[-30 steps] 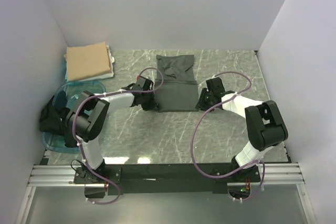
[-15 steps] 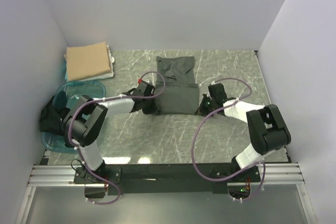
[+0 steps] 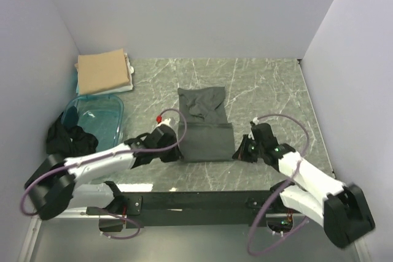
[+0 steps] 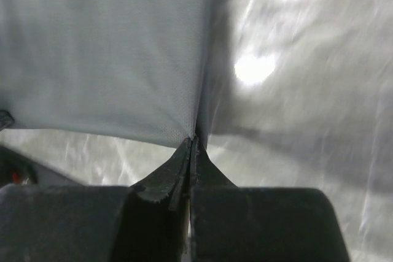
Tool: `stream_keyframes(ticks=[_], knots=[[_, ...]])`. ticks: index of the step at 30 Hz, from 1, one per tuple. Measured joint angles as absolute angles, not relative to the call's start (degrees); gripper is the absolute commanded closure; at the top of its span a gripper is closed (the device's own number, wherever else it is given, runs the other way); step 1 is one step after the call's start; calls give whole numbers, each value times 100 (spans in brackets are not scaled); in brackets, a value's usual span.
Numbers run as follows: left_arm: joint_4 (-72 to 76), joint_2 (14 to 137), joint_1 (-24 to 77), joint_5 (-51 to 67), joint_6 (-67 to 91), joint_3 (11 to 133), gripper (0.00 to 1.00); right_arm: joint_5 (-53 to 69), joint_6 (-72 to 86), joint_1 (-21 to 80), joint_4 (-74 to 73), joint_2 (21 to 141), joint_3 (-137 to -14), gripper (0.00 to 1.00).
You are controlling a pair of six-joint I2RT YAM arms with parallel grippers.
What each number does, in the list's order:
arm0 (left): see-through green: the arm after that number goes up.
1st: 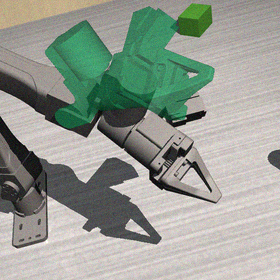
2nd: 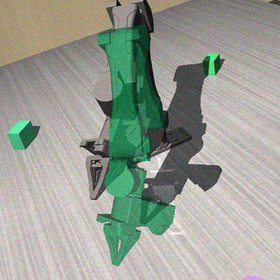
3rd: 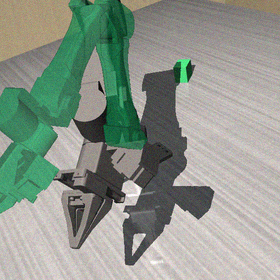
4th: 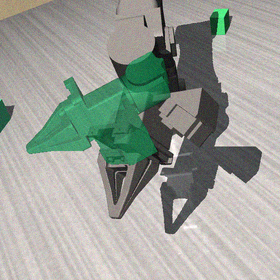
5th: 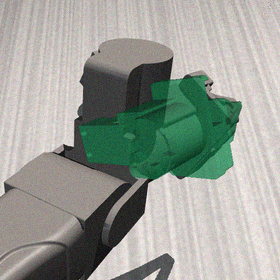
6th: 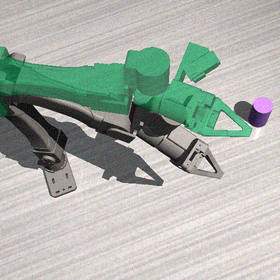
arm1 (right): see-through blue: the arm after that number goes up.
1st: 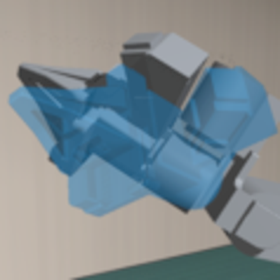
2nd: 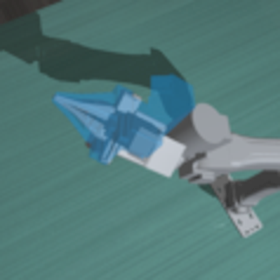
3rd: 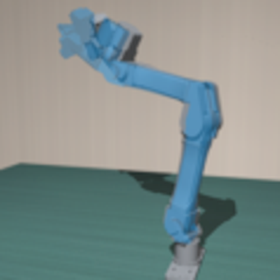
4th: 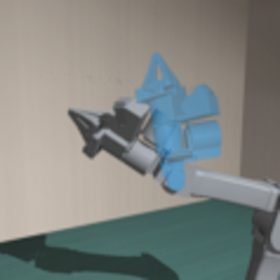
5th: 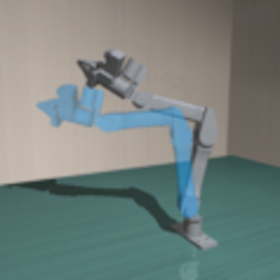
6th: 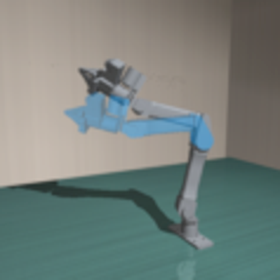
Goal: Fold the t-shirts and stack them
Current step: Fold the tshirt
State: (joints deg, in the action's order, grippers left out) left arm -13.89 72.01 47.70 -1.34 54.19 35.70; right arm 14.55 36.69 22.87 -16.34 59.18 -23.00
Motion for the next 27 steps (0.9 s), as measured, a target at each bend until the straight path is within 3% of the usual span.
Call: stream_keyframes(ticks=[7, 11, 20, 27], knots=[[-1686, 5638, 5269, -209, 5931, 3052, 99, 1302, 4069, 2875, -2471, 4051, -2196, 100], [-1741, 5172, 5275, -497, 6086, 3046, 99, 1085, 4084, 2875, -2672, 3682, -2290, 100], [-2060, 5651, 5205, -1994, 6241, 4018, 99, 644, 3822, 2652, -2486, 4904, -3555, 100], [-2049, 6632, 4480, -2121, 6090, 5068, 99, 843, 3568, 2204, -2141, 5774, -4274, 100]])
